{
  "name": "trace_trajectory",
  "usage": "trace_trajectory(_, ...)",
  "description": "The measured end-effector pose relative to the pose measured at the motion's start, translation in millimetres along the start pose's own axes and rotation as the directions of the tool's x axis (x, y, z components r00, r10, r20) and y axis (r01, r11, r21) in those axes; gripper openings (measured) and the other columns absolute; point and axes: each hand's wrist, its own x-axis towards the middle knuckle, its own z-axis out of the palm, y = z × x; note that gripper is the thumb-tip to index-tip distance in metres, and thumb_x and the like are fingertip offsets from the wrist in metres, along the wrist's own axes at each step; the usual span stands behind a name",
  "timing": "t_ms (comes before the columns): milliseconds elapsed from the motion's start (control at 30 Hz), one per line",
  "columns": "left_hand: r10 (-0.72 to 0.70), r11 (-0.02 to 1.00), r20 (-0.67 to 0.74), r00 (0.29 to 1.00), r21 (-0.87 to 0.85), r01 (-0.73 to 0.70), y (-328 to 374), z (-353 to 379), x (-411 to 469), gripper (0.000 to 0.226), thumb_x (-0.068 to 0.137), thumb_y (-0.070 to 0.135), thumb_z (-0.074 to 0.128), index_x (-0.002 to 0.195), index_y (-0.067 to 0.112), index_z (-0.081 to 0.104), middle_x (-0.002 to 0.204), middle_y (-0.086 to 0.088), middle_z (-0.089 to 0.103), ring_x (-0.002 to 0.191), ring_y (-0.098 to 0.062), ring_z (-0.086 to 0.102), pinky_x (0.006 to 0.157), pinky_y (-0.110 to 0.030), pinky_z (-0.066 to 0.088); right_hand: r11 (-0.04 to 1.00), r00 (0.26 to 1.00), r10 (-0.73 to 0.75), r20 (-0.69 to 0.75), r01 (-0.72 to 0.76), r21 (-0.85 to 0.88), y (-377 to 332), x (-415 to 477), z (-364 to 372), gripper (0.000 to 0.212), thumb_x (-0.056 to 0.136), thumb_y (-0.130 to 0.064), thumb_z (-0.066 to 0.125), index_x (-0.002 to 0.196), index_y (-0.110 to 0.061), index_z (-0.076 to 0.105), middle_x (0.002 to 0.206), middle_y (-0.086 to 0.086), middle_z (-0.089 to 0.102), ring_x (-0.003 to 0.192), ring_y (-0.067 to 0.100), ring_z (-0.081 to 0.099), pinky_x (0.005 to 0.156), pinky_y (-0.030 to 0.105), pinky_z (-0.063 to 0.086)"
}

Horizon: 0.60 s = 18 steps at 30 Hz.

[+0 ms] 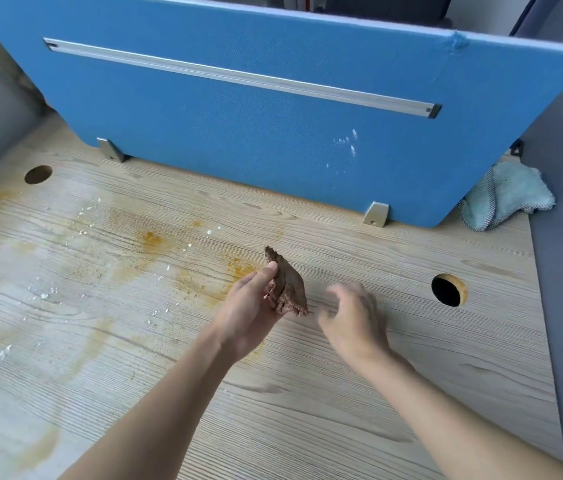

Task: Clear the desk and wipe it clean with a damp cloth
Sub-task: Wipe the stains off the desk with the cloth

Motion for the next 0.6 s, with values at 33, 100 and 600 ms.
trace_trajectory(33,0.026,1.0,0.001,1.0,-0.01,-0.026,1.3,0.7,-1.3,0.047,0.097,0.02,0.057,0.129,-0.014,0.051,0.115,-0.031,0.057,0.097,-0.034,0.06,0.088,-0.041,0.054,0.974,0.987,-0.015,-0.159,0.05,0.222,-5.3,-0.2,-0.7,0.031,0.094,-0.024,0.065,0.124,-0.021,0.06,0.126,0.004,0.057,0.121,0.023,0.054,0.095,0.024,0.042)
trace_trajectory(100,0.074,0.997,0.01,0.997,0.033,-0.074,3.4,2.3,-4.2,0.046,0.1,0.017,0.054,0.128,-0.019,0.049,0.116,-0.034,0.057,0.1,-0.037,0.059,0.095,-0.045,0.052,0.898,0.963,-0.1,-0.25,0.196,0.394,-22.0,0.9,-4.3,0.021,0.093,-0.023,0.066,0.113,-0.018,0.065,0.108,-0.003,0.06,0.1,0.012,0.059,0.08,0.011,0.041)
trace_trajectory(600,0.383,0.893,-0.082,0.92,0.287,-0.346,-3.9,11.7,-38.2,0.016,0.099,0.009,0.058,0.093,-0.005,0.064,0.076,-0.018,0.061,0.067,-0.026,0.061,0.06,-0.033,0.054,0.793,0.986,-0.166,-0.032,0.153,0.59,-51.3,-21.5,-13.3,0.033,0.098,-0.012,0.053,0.069,-0.011,0.068,0.072,0.007,0.071,0.061,0.014,0.06,0.057,0.033,0.047)
